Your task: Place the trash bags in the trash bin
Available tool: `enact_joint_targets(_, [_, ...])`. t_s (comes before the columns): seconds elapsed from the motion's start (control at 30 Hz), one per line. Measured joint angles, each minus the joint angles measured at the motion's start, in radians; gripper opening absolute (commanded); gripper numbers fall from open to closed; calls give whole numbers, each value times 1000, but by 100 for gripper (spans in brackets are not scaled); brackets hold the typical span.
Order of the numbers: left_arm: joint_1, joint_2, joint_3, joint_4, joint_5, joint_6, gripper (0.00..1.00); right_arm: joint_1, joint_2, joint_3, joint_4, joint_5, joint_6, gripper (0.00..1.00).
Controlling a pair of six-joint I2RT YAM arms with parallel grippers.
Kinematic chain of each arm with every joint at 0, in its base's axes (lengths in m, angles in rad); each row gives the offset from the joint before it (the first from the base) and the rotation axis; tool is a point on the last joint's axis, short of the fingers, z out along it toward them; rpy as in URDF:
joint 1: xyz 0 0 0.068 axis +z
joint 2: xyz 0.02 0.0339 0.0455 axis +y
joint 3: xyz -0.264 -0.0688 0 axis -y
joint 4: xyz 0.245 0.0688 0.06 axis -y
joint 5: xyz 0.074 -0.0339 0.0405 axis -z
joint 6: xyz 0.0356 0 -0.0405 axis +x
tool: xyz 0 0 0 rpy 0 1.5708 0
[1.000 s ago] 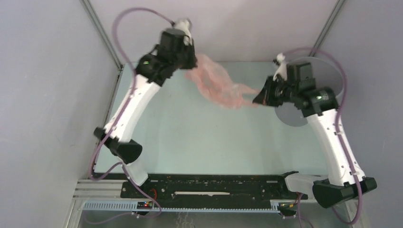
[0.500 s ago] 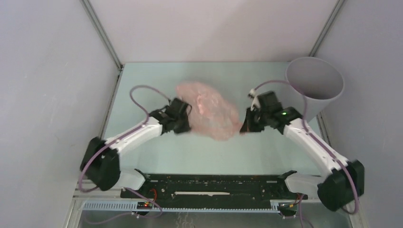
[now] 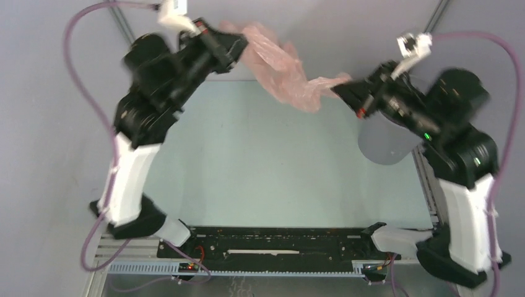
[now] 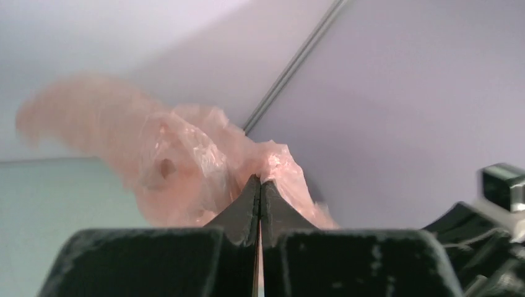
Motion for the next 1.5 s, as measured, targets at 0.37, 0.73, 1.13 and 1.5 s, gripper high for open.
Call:
enact_joint_targets(0.37, [53,-456,-1251,282,-11,-158,0,19,-298,-1017,195,-2,36,0])
enact_joint_targets(0.73, [56,-138,-717,-24,114,-74,0,-11,-89,-498,15,-25,22,0])
enact_joint_targets(1.13, [-27,-530,-878,321,-66,-55,0,-30,-408,-778,234,-41,8,0])
enact_joint_targets(1.5, [18,-352,-1399,127,142,-163,0,-90,-386,-1110,105,-159,80,0])
